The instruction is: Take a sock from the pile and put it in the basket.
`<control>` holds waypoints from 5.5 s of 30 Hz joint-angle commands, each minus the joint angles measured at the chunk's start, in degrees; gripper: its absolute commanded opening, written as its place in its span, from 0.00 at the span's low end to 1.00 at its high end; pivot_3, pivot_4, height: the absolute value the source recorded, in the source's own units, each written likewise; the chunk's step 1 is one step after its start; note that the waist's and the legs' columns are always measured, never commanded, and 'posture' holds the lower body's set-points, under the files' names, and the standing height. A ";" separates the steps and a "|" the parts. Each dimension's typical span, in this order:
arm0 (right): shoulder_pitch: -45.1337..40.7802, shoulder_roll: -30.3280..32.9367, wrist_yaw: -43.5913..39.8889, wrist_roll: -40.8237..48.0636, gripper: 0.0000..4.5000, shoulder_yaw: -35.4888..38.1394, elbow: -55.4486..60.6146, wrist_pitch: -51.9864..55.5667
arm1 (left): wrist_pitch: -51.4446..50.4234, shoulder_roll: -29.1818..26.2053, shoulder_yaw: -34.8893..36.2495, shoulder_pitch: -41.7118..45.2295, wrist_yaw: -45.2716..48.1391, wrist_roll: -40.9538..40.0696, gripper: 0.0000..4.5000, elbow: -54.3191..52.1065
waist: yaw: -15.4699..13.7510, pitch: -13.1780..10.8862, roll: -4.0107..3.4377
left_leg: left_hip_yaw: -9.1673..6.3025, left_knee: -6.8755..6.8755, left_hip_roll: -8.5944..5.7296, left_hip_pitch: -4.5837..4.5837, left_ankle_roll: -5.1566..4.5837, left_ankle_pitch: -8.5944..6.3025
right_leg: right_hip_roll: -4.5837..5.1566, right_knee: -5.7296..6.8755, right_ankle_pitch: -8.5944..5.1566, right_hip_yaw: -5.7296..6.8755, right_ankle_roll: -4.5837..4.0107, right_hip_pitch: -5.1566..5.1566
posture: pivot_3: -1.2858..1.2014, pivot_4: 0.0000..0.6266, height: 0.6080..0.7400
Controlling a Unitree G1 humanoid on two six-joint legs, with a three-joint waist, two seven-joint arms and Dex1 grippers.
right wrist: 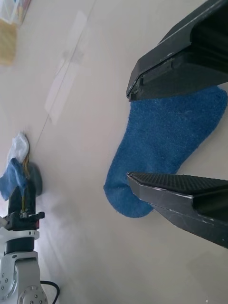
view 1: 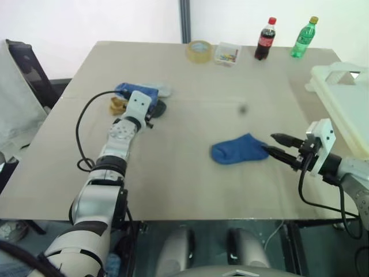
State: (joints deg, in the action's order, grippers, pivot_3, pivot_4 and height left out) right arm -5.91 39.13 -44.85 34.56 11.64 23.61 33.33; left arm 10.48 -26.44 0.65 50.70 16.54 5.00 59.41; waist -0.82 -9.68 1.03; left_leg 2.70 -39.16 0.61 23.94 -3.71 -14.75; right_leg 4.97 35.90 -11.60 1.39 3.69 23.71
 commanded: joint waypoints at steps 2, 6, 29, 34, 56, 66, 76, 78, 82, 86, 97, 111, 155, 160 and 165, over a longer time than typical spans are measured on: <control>-0.68 -0.17 -0.23 0.33 0.54 0.34 0.84 -1.27 | 1.40 -0.66 0.88 0.59 -0.60 -0.38 0.00 -3.47 | -0.01 0.00 0.00 | 0.00 0.00 0.00 0.00 0.00 0.00 | 0.00 0.00 0.00 0.00 0.00 0.00 | 0.52 0.24 1.00; -0.46 -0.26 -0.22 0.12 0.54 0.25 0.82 -1.46 | 1.01 -0.16 0.95 0.68 -0.82 -0.62 0.00 -5.33 | -0.02 -0.01 0.01 | 0.00 0.00 0.00 0.00 0.00 0.00 | 0.00 0.00 0.00 0.01 0.01 0.00 | 0.52 0.24 1.00; -0.78 0.26 5.17 -5.86 0.54 0.24 -1.53 -1.16 | -44.26 25.15 -10.94 -8.49 1.45 -5.48 0.13 -48.27 | 0.08 -0.02 0.02 | -0.04 -0.06 -0.02 -0.04 0.01 0.01 | -0.06 0.04 0.03 -0.08 0.07 -0.04 | 0.52 0.24 1.00; -2.60 -0.18 7.94 -8.80 0.54 -1.06 -3.71 -0.36 | -46.07 28.76 -9.59 -8.96 0.28 -7.00 0.63 -50.30 | 0.06 -0.02 0.02 | -0.03 -0.08 -0.03 -0.04 0.00 0.01 | -0.06 0.04 0.04 -0.14 0.07 -0.04 | 0.52 0.24 1.00; -23.78 -17.72 18.21 -14.09 0.54 -11.74 -22.84 5.31 | -36.38 14.15 5.10 3.99 7.96 -15.77 0.74 -28.06 | 0.79 -0.02 -0.01 | -0.04 -0.06 -0.02 -0.09 0.07 0.06 | -0.15 0.14 0.04 -0.17 0.06 0.00 | 0.52 0.24 1.00; -32.23 -28.99 20.91 -15.68 0.54 -12.99 -36.38 5.81 | -13.42 6.48 4.50 14.44 9.42 -9.49 0.74 5.08 | 1.00 -0.04 0.02 | -0.06 -0.02 -0.13 0.27 0.30 0.19 | -0.04 0.02 0.06 0.04 0.08 0.17 | 0.52 0.24 1.00; -33.36 -32.63 22.78 -13.05 0.26 -7.78 -37.42 6.44 | -10.05 7.86 4.54 14.57 10.43 -8.53 0.75 8.86 | 1.65 -0.04 0.01 | -0.03 -0.05 -0.14 0.75 0.34 0.22 | -0.04 0.05 0.07 0.28 0.10 0.55 | 0.52 0.24 1.00; -33.63 -33.50 23.62 -11.44 0.26 -6.04 -36.84 8.12 | -9.89 7.78 4.62 14.41 10.53 -8.42 0.75 8.98 | 1.67 -0.04 0.01 | -0.04 -0.05 -0.12 0.73 0.35 0.22 | -0.04 0.09 0.07 0.28 0.11 0.56 | 0.52 0.24 1.00; -33.86 -35.34 24.78 -7.31 0.26 -2.73 -35.27 11.80 | -9.96 7.81 4.66 14.16 10.64 -8.21 0.75 8.84 | 1.71 -0.04 0.01 | -0.05 -0.05 -0.11 0.73 0.39 0.25 | -0.04 0.25 0.08 0.27 0.10 0.63 | 0.52 0.24 1.00; -34.53 -36.18 26.33 -4.43 0.26 -0.33 -34.30 14.32 | -10.03 8.02 4.64 13.94 10.64 -8.16 0.75 8.78 | 1.71 -0.04 0.01 | -0.07 -0.05 -0.10 0.75 0.40 0.26 | -0.04 0.52 0.07 0.23 0.10 0.72 | 0.52 0.24 1.00; -37.45 -38.26 34.06 -1.47 0.26 4.59 -36.77 17.69 | -9.98 8.77 4.59 13.25 10.37 -8.12 0.75 8.45 | 1.79 -0.04 0.01 | -0.14 -0.08 -0.11 0.75 0.39 0.27 | -0.04 0.86 0.07 -0.01 0.10 1.04 | 0.52 0.24 1.00; -36.79 -37.15 34.10 -3.85 0.00 2.03 -38.44 15.90 | -12.88 9.21 5.37 12.13 11.57 -9.34 0.75 8.23 | 1.88 -0.04 0.01 | -0.12 -0.08 -0.11 0.76 0.37 0.25 | -0.04 0.87 0.07 -0.07 0.10 1.07 | 0.52 0.24 1.00; -20.16 -20.67 28.00 -0.88 0.00 -0.84 -4.57 26.51 | -49.97 16.55 3.24 -16.78 10.11 -22.36 0.01 -66.18 | 1.40 -0.04 0.00 | -0.06 -0.08 0.11 0.85 0.50 0.33 | 0.00 0.86 0.07 -0.26 0.10 1.11 | 0.52 0.24 1.00; -15.87 -16.19 28.93 3.08 0.00 3.30 3.98 33.24 | -62.95 19.64 -2.72 -27.39 4.49 -26.80 0.01 -86.78 | 1.17 0.02 -0.05 | -0.07 -0.12 0.06 0.63 0.25 0.18 | 0.08 0.83 0.07 -0.29 0.08 0.96 | 0.52 0.24 1.00; -14.76 -14.34 30.57 5.04 0.00 5.42 7.69 38.19 | -70.64 20.51 -7.54 -31.78 0.45 -27.01 0.01 -90.82 | 1.62 0.02 -0.08 | 0.04 -0.22 0.02 0.25 0.21 0.22 | -0.11 0.92 0.05 -0.46 0.05 0.72 | 0.52 0.24 1.00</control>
State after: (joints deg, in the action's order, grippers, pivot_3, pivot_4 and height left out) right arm -20.51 24.03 -14.80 38.51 15.07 28.43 70.20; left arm -58.73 -5.25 -5.47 19.54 18.35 -22.30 -29.46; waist 0.79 -9.65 0.96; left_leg 2.75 -39.35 0.62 24.09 -3.49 -14.54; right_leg 4.84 36.81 -11.56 0.92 3.74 24.35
